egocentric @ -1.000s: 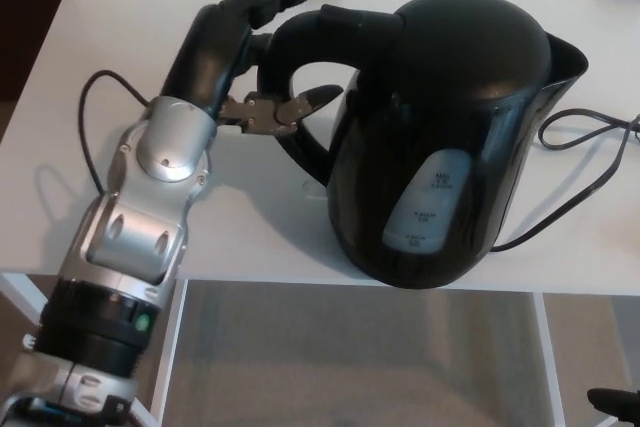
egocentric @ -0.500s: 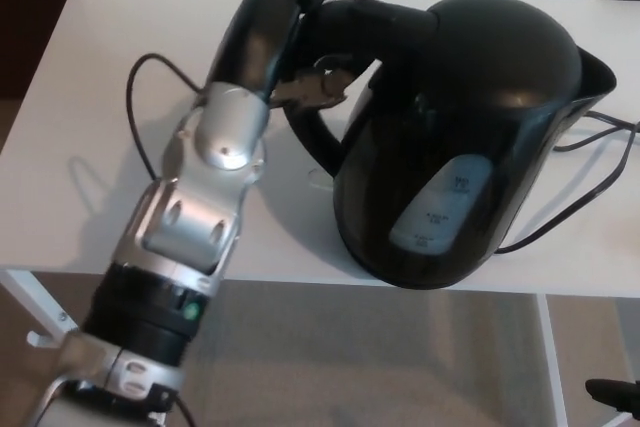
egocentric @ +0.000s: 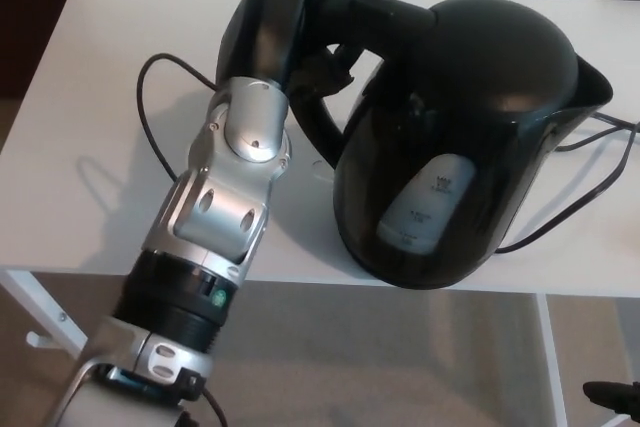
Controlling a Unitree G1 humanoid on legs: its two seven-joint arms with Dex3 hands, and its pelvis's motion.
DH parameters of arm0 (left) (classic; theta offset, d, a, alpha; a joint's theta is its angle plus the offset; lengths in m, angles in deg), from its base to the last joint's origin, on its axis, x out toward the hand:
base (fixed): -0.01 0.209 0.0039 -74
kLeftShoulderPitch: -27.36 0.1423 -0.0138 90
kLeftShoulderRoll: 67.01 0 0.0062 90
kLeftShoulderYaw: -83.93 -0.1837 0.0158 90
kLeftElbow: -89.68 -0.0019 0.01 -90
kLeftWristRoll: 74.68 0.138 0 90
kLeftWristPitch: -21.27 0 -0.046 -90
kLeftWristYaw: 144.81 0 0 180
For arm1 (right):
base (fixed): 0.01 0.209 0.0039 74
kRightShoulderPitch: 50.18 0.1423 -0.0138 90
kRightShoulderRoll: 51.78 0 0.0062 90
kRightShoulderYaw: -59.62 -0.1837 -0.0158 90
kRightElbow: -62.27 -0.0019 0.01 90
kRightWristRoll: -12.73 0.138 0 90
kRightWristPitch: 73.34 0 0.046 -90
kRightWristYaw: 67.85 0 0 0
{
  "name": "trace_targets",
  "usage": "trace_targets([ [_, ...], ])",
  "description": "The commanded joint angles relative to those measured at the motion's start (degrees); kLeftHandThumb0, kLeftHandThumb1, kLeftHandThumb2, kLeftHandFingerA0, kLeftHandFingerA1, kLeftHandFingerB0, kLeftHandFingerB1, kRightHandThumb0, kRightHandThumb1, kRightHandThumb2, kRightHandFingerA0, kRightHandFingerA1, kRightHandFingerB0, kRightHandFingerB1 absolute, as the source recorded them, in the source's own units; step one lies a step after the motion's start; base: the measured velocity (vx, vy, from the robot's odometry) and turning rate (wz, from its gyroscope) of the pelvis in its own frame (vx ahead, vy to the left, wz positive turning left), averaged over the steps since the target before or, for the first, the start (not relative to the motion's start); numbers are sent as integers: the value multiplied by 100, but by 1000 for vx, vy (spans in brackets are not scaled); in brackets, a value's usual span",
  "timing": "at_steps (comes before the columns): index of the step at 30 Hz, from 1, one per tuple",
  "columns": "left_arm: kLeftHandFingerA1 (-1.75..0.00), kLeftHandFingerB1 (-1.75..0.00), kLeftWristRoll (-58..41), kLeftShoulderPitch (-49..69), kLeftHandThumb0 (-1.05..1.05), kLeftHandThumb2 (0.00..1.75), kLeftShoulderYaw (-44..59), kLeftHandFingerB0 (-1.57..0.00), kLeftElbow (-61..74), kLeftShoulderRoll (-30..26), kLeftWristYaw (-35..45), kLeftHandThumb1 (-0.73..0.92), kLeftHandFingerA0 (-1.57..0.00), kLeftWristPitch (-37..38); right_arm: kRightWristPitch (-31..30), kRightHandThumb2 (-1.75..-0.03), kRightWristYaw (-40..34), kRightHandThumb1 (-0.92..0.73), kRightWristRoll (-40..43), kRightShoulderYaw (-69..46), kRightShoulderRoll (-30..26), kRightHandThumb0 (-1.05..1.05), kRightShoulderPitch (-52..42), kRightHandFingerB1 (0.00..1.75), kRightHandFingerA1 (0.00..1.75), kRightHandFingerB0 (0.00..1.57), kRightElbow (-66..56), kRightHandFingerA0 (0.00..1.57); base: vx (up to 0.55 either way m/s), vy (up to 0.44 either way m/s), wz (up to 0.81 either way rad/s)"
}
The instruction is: The robot walk towards a table in front and uses its left hand to pick up the pot from the base and places it on the table
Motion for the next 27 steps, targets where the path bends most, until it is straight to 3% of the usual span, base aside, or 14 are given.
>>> trace_targets([
  [1, -147, -110, -261, 40, -22, 69, 305, -77, -94, 151, -102, 84, -101, 126, 156, -56, -43, -55, 3, -40, -57, -27, -22, 45, 52, 52, 108, 63, 0, 0, 0],
  [4, -147, -107, -425, 26, -22, 68, 542, -79, -91, 260, -120, 83, -100, 77, 187, -56, -60, -55, -13, -37, -64, -27, -29, 45, 52, 52, 119, 63, 0, 0, 0],
  [9, -156, -119, -2106, -234, -18, 73, 2084, -76, 231, 907, 103, 79, -94, -582, 88, -58, 23, -59, -10, -24, -104, -33, -38, 44, 50, 51, 77, 61, 0, 0, 0],
  [10, -169, -128, -2510, -351, -16, 76, 2416, -66, 313, 983, 160, 77, -87, -776, 39, -58, 9, -60, -40, -3, -114, -35, -57, 43, 49, 51, 27, 60, 0, 0, 0],
  [11, -164, -122, -2764, -471, -18, 79, 2670, -77, 351, 1046, 130, 68, -109, -943, 34, -58, 9, -60, -56, 10, -124, -36, -57, 44, 49, 51, 23, 59, 0, 0, 0],
  [15, -167, -129, -3624, -895, -25, 73, 3421, -77, 532, 1252, -246, 71, -107, -1528, -41, -58, 90, -61, 15, -25, -131, -36, -41, 44, 49, 52, 34, 59, 0, 0, 0],
  [16, -175, -139, -3841, -1060, -37, 67, 3624, -63, 568, 1284, -468, 81, -87, -1711, -36, -58, 82, -61, -11, -6, -137, -35, -49, 44, 49, 52, 13, 60, 0, 0, 0],
  [18, -175, -136, -4184, -1340, -35, 64, 3928, -58, 648, 1286, -756, 82, -86, -1968, -57, -59, 83, -62, -64, 37, -159, -36, -70, 44, 50, 51, -40, 60, 0, 0, 0],
  [20, -175, -130, -4295, -1498, -24, 65, 4075, -60, 638, 1229, -824, 82, -88, -2048, -74, -58, 93, -62, -65, 42, -157, -36, -31, 44, 49, 51, 19, 60, 0, 0, 0],
  [21, -174, -143, -4320, -1561, -18, 70, 4142, -66, 643, 1212, -846, 82, -97, -2104, -85, -58, 96, -61, -61, 41, -156, -35, -19, 44, 49, 52, 43, 59, 0, 0, 0],
  [24, -171, -137, -4393, -1689, -22, 67, 4293, -69, 654, 1187, -896, 84, -94, -2214, -92, -58, 89, -61, -72, 50, -158, -35, -6, 44, 49, 52, 73, 59, 0, 0, 0],
  [27, -175, -144, -4373, -1784, -32, 70, 4404, -69, 736, 1138, -961, 84, -94, -2363, -94, -58, 56, -62, -71, 52, -146, -32, -24, 44, 49, 51, 75, 59, 0, 0, 0],
])
